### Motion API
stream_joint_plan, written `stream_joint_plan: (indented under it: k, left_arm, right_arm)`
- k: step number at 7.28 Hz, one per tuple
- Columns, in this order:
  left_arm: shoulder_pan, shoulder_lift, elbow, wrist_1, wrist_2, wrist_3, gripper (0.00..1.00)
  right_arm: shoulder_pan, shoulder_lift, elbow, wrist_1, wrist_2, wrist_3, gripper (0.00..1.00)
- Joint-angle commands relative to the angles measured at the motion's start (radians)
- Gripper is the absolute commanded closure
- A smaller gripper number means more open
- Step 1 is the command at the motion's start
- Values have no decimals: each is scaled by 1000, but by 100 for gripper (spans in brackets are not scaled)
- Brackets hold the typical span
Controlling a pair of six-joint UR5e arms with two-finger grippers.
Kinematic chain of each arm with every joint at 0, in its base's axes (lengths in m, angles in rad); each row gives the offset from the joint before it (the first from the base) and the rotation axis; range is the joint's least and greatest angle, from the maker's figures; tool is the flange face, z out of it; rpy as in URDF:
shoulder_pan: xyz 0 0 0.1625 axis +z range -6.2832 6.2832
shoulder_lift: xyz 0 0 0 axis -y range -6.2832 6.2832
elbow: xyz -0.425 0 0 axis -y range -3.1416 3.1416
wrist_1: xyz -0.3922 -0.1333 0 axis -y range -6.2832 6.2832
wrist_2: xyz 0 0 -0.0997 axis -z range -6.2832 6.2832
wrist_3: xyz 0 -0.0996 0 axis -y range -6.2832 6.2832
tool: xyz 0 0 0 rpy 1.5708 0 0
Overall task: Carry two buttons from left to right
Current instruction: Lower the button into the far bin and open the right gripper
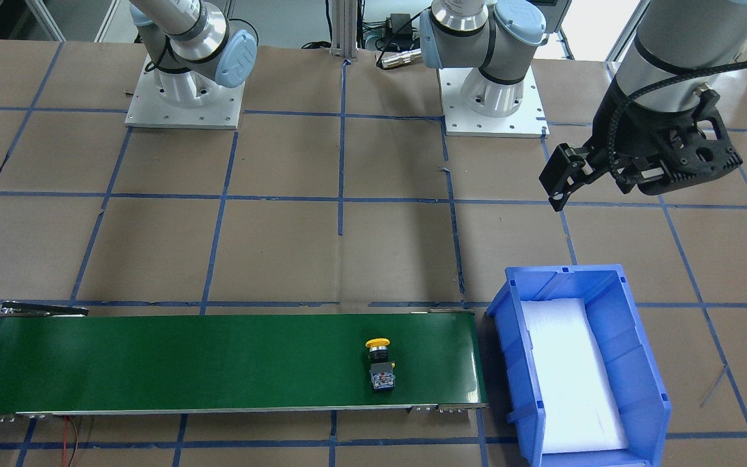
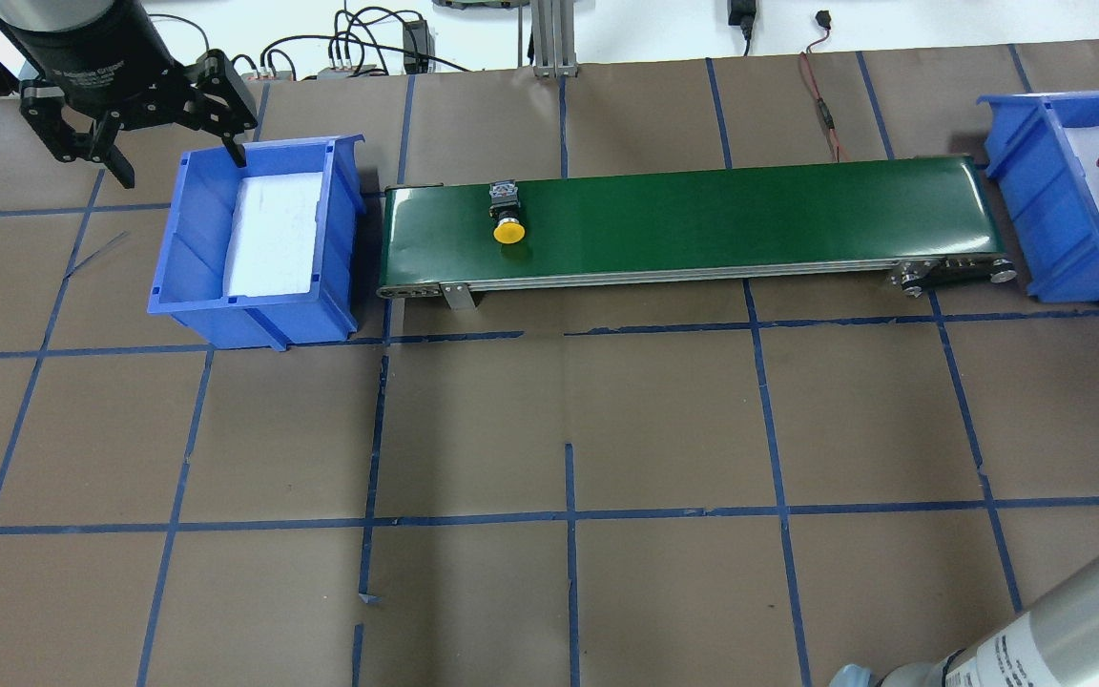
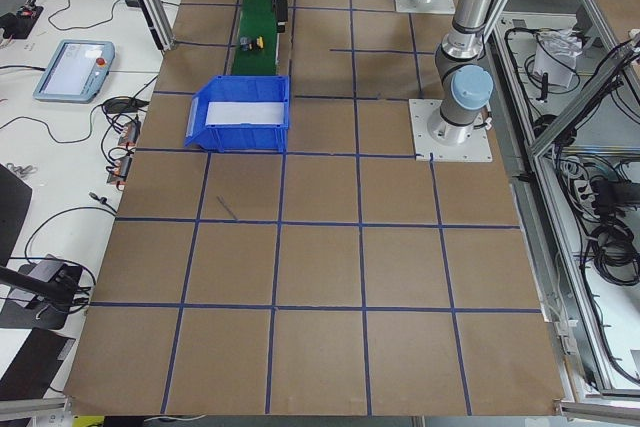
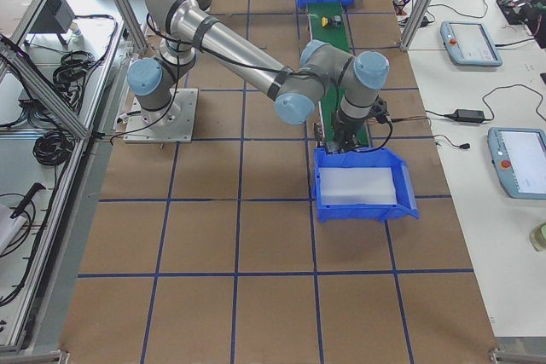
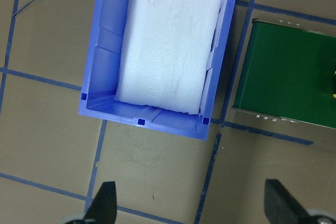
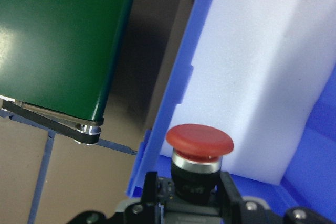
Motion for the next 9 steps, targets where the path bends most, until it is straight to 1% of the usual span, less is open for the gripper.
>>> stream_joint_plan:
  k: [1, 2, 3, 5, 6, 7, 8, 9]
  left_arm:
    - [-11, 2, -14, -1, -11, 0, 0]
    - [-11, 4, -15, -1, -11, 0, 0]
    - [-14, 1, -19, -3, -10, 9, 0]
    - [-13, 1, -20, 0, -11, 176, 0]
    - [-13, 1, -14, 0, -11, 210, 0]
    - [-17, 2, -14, -1, -42, 210, 0]
    - [-17, 5, -8, -6, -129, 210, 0]
    - [-17, 5, -8, -6, -149, 212, 0]
  right_arm:
    - [-56, 44, -51, -17, 1, -66, 92]
    - [-60, 80, -77, -54, 4, -77, 92]
    - [-60, 113, -96, -65, 9, -77, 92]
    - [-58, 163, -94, -111, 35, -76, 92]
    - [-58, 182, -91, -122, 38, -76, 92]
    - [-57, 202, -88, -148, 53, -74, 92]
    - [-57, 226, -94, -166, 59, -74, 92]
    - [-58, 257, -101, -198, 59, -76, 92]
